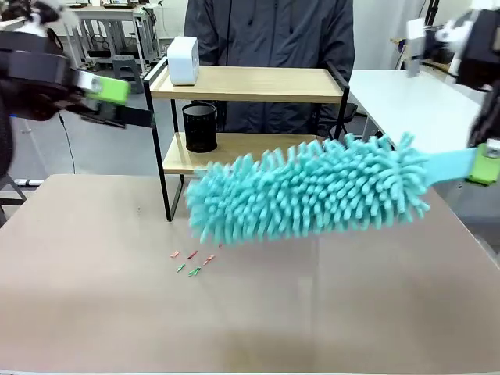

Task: Clean the shelf.
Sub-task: Hand the Duster back to the human.

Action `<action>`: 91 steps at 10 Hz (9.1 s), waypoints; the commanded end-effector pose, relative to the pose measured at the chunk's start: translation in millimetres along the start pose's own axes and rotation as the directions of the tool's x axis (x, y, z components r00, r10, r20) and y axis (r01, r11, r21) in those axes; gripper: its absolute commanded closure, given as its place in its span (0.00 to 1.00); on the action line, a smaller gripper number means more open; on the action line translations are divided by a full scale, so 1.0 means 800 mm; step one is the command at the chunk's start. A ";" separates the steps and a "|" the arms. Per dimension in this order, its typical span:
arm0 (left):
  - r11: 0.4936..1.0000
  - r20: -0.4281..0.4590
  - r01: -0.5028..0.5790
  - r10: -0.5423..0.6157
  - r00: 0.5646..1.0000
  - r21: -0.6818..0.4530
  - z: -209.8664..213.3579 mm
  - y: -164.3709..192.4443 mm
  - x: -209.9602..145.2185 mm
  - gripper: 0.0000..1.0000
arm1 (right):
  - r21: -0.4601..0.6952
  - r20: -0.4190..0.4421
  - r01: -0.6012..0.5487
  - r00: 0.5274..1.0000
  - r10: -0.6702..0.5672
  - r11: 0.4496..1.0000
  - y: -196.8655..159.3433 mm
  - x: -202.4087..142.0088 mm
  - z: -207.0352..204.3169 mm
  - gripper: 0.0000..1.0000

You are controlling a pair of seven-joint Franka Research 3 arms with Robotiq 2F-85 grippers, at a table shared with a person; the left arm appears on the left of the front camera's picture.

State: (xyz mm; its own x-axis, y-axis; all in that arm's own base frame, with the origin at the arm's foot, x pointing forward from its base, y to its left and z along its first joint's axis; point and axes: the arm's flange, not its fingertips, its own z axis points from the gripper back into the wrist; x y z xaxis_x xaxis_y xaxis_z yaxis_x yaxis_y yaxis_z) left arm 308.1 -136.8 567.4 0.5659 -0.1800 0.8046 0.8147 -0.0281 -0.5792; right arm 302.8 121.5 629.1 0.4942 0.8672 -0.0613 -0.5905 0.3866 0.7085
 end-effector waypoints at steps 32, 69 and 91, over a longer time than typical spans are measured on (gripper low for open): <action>0.989 -0.381 0.010 -0.067 0.922 -0.150 -0.165 0.052 -0.043 1.00 | 0.049 -0.047 -0.179 0.982 0.181 0.983 -0.025 0.053 0.032 0.27; 0.452 0.465 -0.802 0.655 0.596 0.391 0.296 0.079 -0.138 0.26 | 0.454 0.809 0.039 0.400 -0.430 0.890 -0.324 -0.186 0.008 0.00; 0.704 0.188 -0.710 0.697 0.692 0.003 0.116 0.146 -0.113 0.00 | 0.496 0.774 -0.131 0.516 -0.368 0.859 -0.322 -0.114 -0.017 0.00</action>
State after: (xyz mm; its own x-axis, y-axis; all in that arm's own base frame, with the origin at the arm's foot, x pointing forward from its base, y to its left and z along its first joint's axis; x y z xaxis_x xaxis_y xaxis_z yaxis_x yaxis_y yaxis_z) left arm 367.0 -31.6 438.7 0.9803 0.0514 0.1905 0.1835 0.1176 -0.9760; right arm 400.7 -58.2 441.9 0.9644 0.0552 0.2588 -0.2621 0.0657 0.9628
